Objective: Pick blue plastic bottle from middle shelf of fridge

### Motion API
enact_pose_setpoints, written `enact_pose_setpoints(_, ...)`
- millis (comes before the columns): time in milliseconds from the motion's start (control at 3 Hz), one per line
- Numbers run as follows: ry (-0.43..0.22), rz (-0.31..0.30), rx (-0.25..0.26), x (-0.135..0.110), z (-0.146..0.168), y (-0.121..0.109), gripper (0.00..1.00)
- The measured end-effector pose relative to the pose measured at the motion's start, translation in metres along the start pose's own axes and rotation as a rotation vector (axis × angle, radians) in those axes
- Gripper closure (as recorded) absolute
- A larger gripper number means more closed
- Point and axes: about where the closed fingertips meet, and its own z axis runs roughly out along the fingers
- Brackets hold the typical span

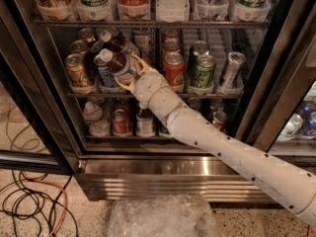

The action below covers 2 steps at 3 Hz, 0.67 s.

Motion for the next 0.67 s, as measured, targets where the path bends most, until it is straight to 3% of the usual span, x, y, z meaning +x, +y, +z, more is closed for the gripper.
enact_pose_setpoints(667, 0.005, 0.048, -0.002, 0.001, 0.004, -0.021, 1.0)
